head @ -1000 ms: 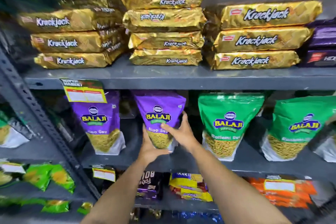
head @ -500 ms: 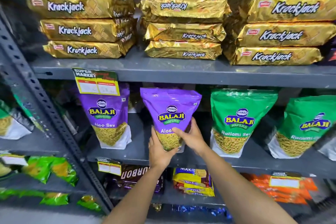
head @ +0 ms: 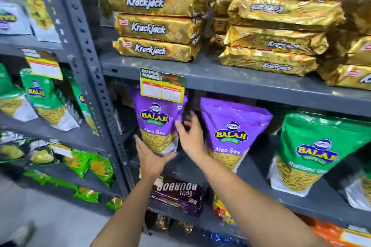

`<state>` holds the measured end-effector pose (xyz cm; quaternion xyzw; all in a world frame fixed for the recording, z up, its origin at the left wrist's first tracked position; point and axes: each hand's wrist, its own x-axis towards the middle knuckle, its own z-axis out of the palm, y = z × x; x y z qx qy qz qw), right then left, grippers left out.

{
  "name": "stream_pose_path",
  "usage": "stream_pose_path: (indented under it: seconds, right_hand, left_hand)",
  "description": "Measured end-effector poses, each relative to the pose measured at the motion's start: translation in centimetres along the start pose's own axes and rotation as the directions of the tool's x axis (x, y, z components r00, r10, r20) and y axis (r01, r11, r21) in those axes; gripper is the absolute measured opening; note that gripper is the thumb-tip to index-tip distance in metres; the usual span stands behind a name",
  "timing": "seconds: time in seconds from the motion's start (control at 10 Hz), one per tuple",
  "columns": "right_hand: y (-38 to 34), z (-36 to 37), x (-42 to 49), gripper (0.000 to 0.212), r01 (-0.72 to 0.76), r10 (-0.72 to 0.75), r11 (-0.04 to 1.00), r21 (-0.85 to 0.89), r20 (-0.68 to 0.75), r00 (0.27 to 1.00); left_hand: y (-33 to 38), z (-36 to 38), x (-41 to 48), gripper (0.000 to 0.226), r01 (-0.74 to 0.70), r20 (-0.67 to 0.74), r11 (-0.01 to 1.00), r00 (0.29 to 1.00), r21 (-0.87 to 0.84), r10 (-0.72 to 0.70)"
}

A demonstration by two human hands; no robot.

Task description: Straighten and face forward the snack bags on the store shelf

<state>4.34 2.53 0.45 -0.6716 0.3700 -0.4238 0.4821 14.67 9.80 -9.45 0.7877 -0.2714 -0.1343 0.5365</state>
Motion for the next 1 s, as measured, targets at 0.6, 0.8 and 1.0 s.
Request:
stream_pose_path:
  seconds: [0.6, 0.8, 1.0]
  right_hand:
    - [-1.6, 0.7, 2.5, 0.013, -0.074, 0.075, 0.988, 0.136, -0.007, 0.997]
    - [-1.7, 0.3, 2.0, 0.009, -0.080, 0.080, 0.991, 0.110, 0.010, 0.997]
    - [-1.5, -1.2, -1.3, 0.039, -0.137, 0.117, 0.986, 0.092, 0.192, 0.974]
  left_hand:
    - [-1.6, -0.6, 1.6, 0.127, -0.078, 0.066, 0.997, 0.995, -0.017, 0.079]
    - [-0.8, -1.1, 1.0, 0.127, -0.072, 0.094, 0.997, 0.993, -0.031, 0.075]
    - [-1.0, 0.0, -1.0, 0.137, -0.064, -0.009, 0.988, 0.998, 0.144, 0.065]
